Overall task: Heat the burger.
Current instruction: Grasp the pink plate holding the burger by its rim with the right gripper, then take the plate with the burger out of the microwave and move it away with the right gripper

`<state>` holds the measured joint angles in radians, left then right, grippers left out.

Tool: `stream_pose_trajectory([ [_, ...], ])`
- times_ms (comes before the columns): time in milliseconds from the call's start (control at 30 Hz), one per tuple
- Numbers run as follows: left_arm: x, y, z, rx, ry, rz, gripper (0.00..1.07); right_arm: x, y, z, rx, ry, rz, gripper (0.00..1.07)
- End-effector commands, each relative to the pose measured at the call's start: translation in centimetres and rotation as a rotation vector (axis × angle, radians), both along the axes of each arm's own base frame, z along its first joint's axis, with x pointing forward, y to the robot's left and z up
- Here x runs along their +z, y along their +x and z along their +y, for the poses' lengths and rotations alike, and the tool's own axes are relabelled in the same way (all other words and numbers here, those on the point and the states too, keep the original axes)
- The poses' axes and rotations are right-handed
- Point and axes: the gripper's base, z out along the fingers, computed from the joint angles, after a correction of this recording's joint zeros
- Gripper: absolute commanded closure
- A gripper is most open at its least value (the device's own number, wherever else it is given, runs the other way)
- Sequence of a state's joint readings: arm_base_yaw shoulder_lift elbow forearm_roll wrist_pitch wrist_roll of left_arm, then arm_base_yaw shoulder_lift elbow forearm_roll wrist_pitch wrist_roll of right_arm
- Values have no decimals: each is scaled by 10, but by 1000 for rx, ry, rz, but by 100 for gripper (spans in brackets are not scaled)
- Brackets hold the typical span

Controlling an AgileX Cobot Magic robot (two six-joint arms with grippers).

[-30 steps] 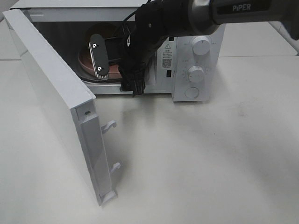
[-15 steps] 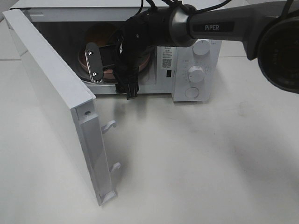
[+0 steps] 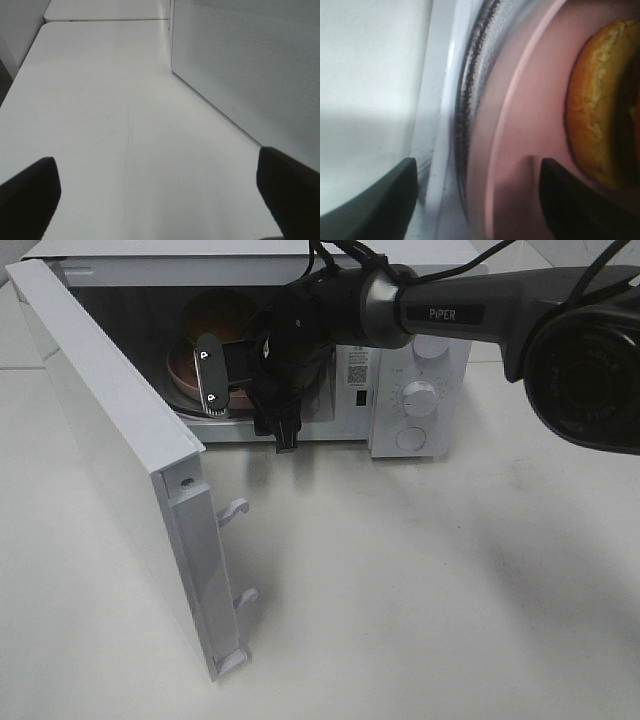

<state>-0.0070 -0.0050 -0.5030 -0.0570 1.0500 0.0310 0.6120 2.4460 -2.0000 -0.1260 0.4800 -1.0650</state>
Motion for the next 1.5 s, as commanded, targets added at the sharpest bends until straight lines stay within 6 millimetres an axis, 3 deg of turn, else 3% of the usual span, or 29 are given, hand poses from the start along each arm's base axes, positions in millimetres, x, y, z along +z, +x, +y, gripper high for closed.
stream_pose_trajectory([
  [33, 0, -2, 0, 1, -12, -30, 6, 0, 3, -1, -3, 7, -12, 58],
  [67, 0, -2, 0, 1, -12, -30, 6, 0, 3, -1, -3, 7, -12, 58],
  [100, 0, -2, 0, 1, -12, -30, 6, 0, 3, -1, -1, 9, -16, 73],
  [133, 0, -2, 0, 1, -12, -30, 6, 0, 3, -1, -1, 9, -16, 73],
  [167, 0, -2, 0, 1, -12, -30, 6, 1, 3, 0, 0, 12, -21, 86],
  [200, 0, -2, 0, 1, -12, -30, 6, 1, 2, 1, 3, 12, -21, 93],
  [233, 0, -2, 0, 1, -12, -30, 6, 1, 2, 1, 3, 12, -21, 93],
  [267, 0, -2, 0, 1, -12, -30, 6, 2, 2, 1, 3, 13, -21, 104],
  [300, 0, -2, 0, 1, -12, -30, 6, 4, 2, 2, 1, 21, -20, 107],
  [667, 0, -2, 0, 1, -12, -30, 6, 19, -2, 1, 14, 15, -22, 107],
  [1033, 0, -2, 0, 1, -12, -30, 6, 30, -23, 7, 206, -51, 42, 107],
  [1500, 0, -2, 0, 1, -12, -30, 6, 58, -44, -7, 293, -75, -39, 107],
])
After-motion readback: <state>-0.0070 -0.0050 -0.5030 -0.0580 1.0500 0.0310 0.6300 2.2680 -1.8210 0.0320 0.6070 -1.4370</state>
